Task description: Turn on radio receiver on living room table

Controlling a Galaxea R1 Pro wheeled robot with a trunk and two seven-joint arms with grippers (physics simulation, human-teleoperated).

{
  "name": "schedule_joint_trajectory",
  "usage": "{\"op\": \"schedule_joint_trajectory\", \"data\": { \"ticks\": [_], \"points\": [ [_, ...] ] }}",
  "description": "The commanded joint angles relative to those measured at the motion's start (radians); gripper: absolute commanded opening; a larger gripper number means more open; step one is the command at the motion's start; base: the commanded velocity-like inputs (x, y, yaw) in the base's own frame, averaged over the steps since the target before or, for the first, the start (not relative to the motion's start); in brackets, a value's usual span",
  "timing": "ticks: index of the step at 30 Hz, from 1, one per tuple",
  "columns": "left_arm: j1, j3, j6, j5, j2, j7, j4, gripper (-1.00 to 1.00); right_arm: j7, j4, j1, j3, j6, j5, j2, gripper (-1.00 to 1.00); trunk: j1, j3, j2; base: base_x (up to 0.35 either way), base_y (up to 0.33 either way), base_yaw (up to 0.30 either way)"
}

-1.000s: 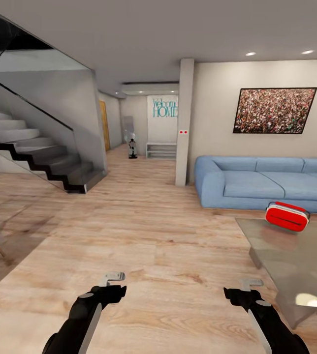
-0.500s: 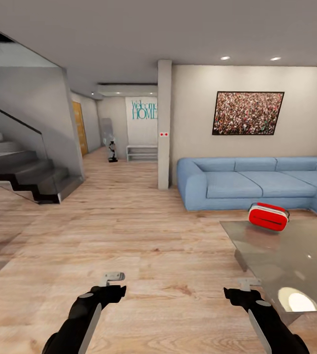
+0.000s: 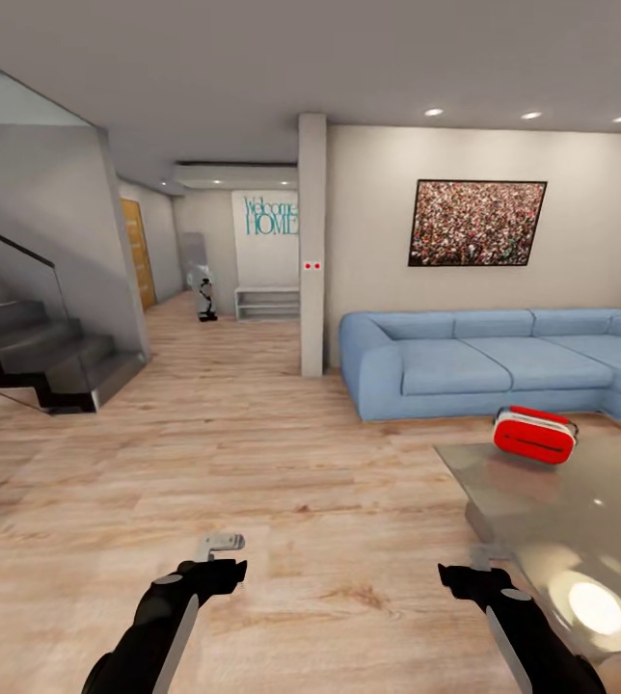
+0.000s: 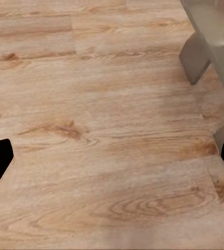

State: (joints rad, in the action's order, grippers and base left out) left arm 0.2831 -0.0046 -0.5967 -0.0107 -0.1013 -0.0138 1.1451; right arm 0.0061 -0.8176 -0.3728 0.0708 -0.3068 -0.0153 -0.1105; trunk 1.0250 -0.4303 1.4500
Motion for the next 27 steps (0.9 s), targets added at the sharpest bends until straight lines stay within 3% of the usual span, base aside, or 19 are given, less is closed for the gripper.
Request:
{"op": "schedule_joint_trajectory", "data": {
  "ticks": [1, 13, 27],
  "points": [
    [0.0, 0.0, 0.0, 0.0, 0.0, 0.0, 0.0, 1.0, 0.0, 0.0, 0.0, 0.0, 0.0, 0.0, 0.0, 1.0, 0.0, 0.0, 0.0, 0.311, 0.18, -0.001],
    [0.0, 0.0, 0.0, 0.0, 0.0, 0.0, -0.001, 1.0, 0.0, 0.005, 0.0, 0.0, 0.0, 0.0, 0.0, 1.0, 0.0, 0.0, 0.0, 0.309, 0.144, -0.023],
    [-0.001, 0.0, 0.0, 0.0, 0.0, 0.0, -0.001, 1.0, 0.0, 0.009, 0.0, -0.001, 0.001, 0.001, 0.0, 1.0, 0.0, 0.009, 0.0, 0.298, 0.185, -0.242]
  ]
}}
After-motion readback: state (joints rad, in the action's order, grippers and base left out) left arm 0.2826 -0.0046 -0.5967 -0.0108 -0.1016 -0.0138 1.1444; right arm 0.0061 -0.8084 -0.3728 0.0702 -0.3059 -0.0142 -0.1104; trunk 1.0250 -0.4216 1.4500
